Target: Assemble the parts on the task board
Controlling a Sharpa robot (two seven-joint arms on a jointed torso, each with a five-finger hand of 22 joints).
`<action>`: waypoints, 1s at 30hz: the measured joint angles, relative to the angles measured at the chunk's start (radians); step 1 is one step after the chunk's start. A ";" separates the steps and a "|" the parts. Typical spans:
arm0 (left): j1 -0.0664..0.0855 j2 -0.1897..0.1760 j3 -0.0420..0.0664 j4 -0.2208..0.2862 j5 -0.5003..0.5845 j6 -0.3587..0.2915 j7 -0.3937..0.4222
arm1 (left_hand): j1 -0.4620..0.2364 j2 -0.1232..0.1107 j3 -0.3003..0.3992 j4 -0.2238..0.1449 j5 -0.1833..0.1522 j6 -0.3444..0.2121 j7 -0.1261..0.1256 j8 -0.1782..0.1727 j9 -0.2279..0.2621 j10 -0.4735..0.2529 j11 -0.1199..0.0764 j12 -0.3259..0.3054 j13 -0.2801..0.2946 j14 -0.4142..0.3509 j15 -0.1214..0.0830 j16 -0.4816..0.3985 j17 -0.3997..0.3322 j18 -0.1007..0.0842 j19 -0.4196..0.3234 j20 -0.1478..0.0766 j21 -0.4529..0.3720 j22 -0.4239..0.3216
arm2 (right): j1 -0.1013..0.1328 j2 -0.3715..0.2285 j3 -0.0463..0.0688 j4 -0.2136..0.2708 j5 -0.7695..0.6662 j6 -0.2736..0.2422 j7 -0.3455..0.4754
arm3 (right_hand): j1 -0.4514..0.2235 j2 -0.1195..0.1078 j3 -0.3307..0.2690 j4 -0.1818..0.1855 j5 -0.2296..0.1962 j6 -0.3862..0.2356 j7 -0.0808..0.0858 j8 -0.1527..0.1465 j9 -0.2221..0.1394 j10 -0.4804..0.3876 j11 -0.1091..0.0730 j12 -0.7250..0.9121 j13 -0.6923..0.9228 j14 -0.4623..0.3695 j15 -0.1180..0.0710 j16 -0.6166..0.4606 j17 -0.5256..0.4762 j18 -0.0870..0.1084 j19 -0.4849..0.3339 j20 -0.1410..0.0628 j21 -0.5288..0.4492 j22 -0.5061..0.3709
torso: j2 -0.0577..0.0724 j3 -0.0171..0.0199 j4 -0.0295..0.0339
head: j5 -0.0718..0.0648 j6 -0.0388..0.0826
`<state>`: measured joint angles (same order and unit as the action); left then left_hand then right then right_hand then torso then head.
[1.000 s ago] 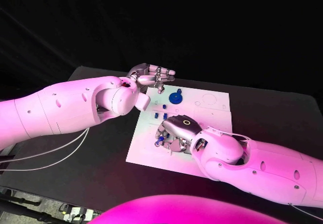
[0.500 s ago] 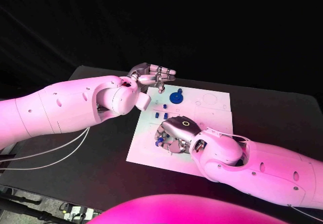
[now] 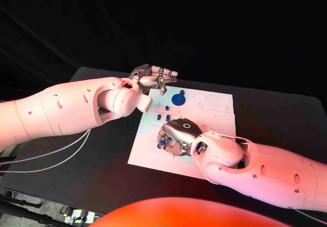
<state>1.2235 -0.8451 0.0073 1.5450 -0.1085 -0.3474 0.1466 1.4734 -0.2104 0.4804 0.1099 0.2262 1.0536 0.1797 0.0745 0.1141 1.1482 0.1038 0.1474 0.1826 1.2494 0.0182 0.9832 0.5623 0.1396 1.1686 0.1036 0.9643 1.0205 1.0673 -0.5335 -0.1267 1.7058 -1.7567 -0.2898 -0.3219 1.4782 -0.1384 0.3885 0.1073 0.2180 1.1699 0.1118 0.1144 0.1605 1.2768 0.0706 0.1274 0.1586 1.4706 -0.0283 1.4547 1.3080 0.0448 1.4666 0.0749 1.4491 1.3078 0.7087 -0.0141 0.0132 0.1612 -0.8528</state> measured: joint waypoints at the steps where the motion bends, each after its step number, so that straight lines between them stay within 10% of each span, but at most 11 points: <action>1: 0.000 0.000 0.000 0.000 0.000 0.000 0.000 | 0.000 0.000 0.000 0.000 0.000 0.000 0.000 0.000 0.000 0.000 0.000 0.000 0.000 0.000 0.000 0.000 0.000 0.000 0.000 0.000 0.000 0.000 | 0.000 0.002 0.000 -0.001 -0.003 0.002 -0.001 | 0.000 0.000 0.001 -0.001 0.000 0.000 0.000 0.000 0.000 0.000 0.000 0.000 0.001 0.000 0.000 0.000 0.000 0.000 0.000 0.000 0.000 0.000 | 0.000 0.0001 0.0001 | 0.000 0.000; 30: 0.000 -0.001 0.000 0.000 0.000 0.001 -0.004 | 0.000 0.000 0.000 0.000 0.000 -0.007 0.000 0.000 -0.001 -0.004 0.004 0.004 0.001 -0.002 0.002 0.000 -0.003 0.000 0.000 0.000 0.000 -0.001 | -0.002 0.012 -0.004 -0.016 -0.035 0.008 -0.008 | -0.101 -0.056 -0.016 0.013 0.020 -0.100 0.036 -0.045 -0.018 -0.083 0.015 -0.055 -0.015 -0.004 0.025 -0.008 0.000 0.000 0.002 0.024 -0.056 0.000 | -0.001 -0.0003 0.0002 | 0.001 0.002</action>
<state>1.2235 -0.8458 0.0073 1.5451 -0.1085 -0.3468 0.1429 1.4733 -0.2104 0.4804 0.1099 0.2262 1.0465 0.1802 0.0745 0.1128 1.1445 0.1076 0.1513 0.1834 1.2476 0.0199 0.9832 0.5592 0.1395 1.1686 0.1035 0.9643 1.0194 1.0654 -0.5210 -0.1308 1.6900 -1.7922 -0.2819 -0.3300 1.3768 -0.1947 0.3725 0.1202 0.2384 1.0703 0.1482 0.0691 0.1424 1.1937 0.0855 0.0721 0.1437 1.4664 -0.0036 1.4468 1.3077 0.0452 1.4684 0.0986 1.3935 1.3074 0.7080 -0.0144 0.0134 0.1617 -0.8508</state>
